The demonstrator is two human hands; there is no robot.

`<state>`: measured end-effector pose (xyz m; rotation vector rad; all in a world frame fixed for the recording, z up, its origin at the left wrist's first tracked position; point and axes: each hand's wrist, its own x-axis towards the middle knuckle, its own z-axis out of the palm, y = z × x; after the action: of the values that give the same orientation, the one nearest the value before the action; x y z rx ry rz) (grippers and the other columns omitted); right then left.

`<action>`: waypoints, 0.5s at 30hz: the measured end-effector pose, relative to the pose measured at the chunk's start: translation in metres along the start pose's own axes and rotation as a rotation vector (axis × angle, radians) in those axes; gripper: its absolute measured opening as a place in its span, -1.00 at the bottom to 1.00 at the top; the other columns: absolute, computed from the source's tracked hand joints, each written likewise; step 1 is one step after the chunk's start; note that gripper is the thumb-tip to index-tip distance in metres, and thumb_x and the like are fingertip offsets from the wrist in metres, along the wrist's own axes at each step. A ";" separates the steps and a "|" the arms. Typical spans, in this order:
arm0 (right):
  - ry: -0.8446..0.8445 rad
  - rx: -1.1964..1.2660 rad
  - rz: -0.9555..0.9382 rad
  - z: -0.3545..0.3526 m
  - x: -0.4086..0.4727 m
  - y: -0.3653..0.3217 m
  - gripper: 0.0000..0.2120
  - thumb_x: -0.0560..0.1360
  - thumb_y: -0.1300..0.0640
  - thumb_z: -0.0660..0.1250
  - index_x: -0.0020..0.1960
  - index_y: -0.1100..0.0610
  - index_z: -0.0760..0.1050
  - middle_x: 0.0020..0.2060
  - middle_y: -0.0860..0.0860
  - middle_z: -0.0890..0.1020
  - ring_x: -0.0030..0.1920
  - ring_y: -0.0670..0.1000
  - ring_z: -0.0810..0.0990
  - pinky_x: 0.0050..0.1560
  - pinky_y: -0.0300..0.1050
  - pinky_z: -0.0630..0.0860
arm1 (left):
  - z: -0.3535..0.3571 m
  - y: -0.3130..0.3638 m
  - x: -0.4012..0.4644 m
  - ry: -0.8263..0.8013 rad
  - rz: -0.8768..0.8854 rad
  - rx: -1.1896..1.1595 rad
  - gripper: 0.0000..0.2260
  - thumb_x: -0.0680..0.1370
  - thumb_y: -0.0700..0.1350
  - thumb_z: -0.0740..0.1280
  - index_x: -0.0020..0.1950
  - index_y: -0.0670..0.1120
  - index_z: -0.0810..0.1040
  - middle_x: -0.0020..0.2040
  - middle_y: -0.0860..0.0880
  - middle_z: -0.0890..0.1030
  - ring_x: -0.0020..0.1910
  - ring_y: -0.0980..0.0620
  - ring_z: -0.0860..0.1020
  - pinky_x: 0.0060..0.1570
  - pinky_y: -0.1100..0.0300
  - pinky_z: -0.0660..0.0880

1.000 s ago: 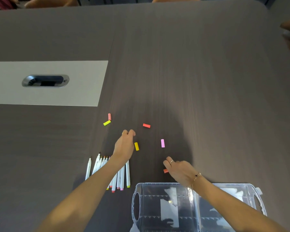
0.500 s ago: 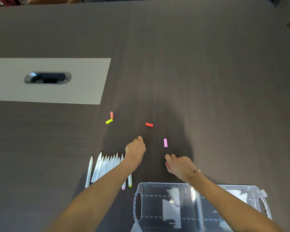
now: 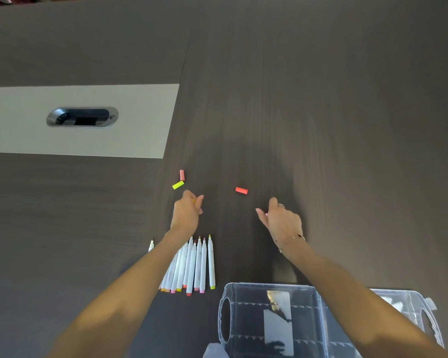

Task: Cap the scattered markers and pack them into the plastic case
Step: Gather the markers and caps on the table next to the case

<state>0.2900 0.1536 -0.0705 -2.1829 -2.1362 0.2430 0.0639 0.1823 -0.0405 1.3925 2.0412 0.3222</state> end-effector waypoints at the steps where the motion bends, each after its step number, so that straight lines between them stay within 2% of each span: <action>1: -0.013 -0.019 -0.004 0.003 0.000 -0.003 -0.58 0.22 -0.02 0.58 -0.38 0.21 0.41 -0.62 0.05 0.41 -0.75 0.08 0.39 -0.52 -0.43 -0.10 | -0.006 -0.002 0.006 0.027 0.006 0.028 -0.81 0.64 -0.05 0.15 0.00 -0.17 0.37 -0.23 -0.15 0.59 -0.30 -0.11 0.53 -0.25 0.07 0.47; 3: -0.076 -0.040 -0.028 0.010 0.000 -0.007 -0.56 0.10 0.02 0.64 -0.45 0.18 0.39 -0.66 0.03 0.37 -0.79 0.04 0.34 -0.66 -0.43 0.07 | -0.019 -0.004 0.020 0.073 0.016 0.103 -0.82 0.64 -0.06 0.14 0.13 -0.16 0.36 -0.20 -0.17 0.60 -0.18 -0.20 0.57 -0.16 -0.03 0.52; 5: -0.130 -0.053 -0.062 0.008 0.002 -0.012 -0.56 0.02 0.08 0.67 -0.48 0.18 0.39 -0.66 0.03 0.36 -0.80 0.02 0.33 -0.71 -0.35 0.22 | -0.030 -0.006 0.033 0.089 0.015 0.190 -0.78 0.64 -0.07 0.13 0.21 -0.18 0.32 -0.12 -0.22 0.60 -0.14 -0.25 0.57 -0.17 -0.04 0.48; 7: -0.122 -0.058 -0.123 0.005 0.006 -0.015 -0.49 -0.15 0.16 0.69 -0.54 0.16 0.34 -0.66 0.03 0.34 -0.80 -0.01 0.30 -0.71 -0.36 0.22 | -0.037 -0.004 0.044 0.069 0.015 0.283 -0.73 0.65 -0.06 0.13 0.26 -0.19 0.29 -0.06 -0.25 0.60 -0.13 -0.24 0.56 -0.21 0.01 0.43; 9: -0.095 -0.038 -0.199 0.000 0.012 -0.018 -0.34 -0.27 0.22 0.67 -0.53 0.11 0.18 -0.65 0.01 0.33 -0.79 -0.02 0.26 -0.70 -0.39 0.16 | -0.038 -0.003 0.056 0.032 0.017 0.374 -0.68 0.64 -0.02 0.14 0.29 -0.21 0.26 -0.03 -0.24 0.60 -0.12 -0.22 0.58 -0.24 0.03 0.43; 11: -0.076 -0.019 -0.222 -0.006 0.023 -0.022 -0.37 -0.17 0.14 0.69 -0.49 0.12 0.20 -0.66 -0.01 0.35 -0.79 -0.02 0.28 -0.69 -0.40 0.12 | -0.037 -0.004 0.065 -0.004 0.010 0.499 -0.62 0.64 0.02 0.13 0.32 -0.21 0.23 -0.02 -0.22 0.62 -0.09 -0.21 0.61 -0.21 0.01 0.50; 13: -0.051 -0.037 -0.254 -0.009 0.035 -0.028 -0.58 0.08 0.05 0.65 -0.43 0.16 0.41 -0.64 -0.02 0.40 -0.78 -0.01 0.32 -0.71 -0.37 0.15 | -0.034 -0.007 0.072 -0.027 0.022 0.631 -0.61 0.65 0.04 0.09 0.35 -0.20 0.22 -0.02 -0.19 0.63 -0.10 -0.18 0.63 -0.20 0.03 0.54; 15: -0.004 -0.088 -0.307 -0.010 0.050 -0.035 -0.67 0.22 0.03 0.59 -0.35 0.17 0.46 -0.59 -0.03 0.41 -0.76 -0.02 0.30 -0.69 -0.36 0.09 | -0.031 -0.012 0.075 -0.033 0.050 0.716 -0.66 0.67 0.01 0.03 0.33 -0.18 0.25 -0.03 -0.17 0.63 -0.11 -0.17 0.64 -0.24 0.06 0.52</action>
<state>0.2578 0.2049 -0.0574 -1.8574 -2.4860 0.1335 0.0179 0.2498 -0.0505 1.8337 2.1921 -0.4609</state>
